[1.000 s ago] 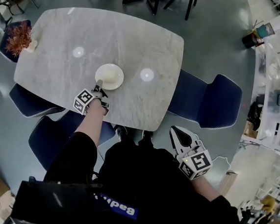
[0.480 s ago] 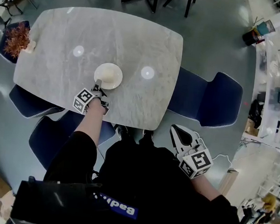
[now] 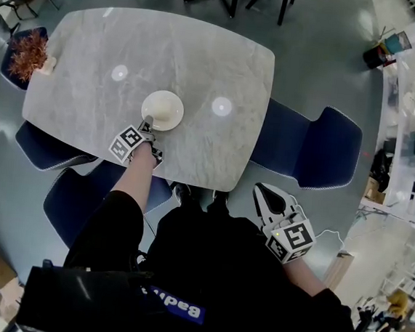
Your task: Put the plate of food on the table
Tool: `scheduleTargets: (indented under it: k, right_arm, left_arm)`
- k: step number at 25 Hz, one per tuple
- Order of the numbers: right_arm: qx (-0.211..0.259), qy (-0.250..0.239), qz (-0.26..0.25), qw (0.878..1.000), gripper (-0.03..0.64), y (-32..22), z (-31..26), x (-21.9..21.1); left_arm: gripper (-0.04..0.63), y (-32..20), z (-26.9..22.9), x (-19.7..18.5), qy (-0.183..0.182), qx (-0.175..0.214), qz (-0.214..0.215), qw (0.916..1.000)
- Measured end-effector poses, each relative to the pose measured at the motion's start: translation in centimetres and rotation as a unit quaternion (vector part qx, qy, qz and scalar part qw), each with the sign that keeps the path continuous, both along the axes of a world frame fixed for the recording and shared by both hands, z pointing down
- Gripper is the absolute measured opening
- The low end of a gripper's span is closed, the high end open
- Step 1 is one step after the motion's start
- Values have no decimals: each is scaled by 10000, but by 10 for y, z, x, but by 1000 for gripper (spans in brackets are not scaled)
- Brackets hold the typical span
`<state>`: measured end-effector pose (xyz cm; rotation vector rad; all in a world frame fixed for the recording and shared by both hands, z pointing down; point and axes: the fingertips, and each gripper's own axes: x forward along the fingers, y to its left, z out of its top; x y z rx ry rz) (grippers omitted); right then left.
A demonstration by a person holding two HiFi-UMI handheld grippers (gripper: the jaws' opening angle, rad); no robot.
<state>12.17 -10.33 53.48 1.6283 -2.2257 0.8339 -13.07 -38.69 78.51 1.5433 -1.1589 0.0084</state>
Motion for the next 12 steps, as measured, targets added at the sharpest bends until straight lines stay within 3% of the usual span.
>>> scheduleTargets:
  k: [12]
  right_arm:
    - [48,46,10,10000,9,-3,-4,-1]
  left_arm:
    - [81,9,12,-9,-426,-226,377,9981]
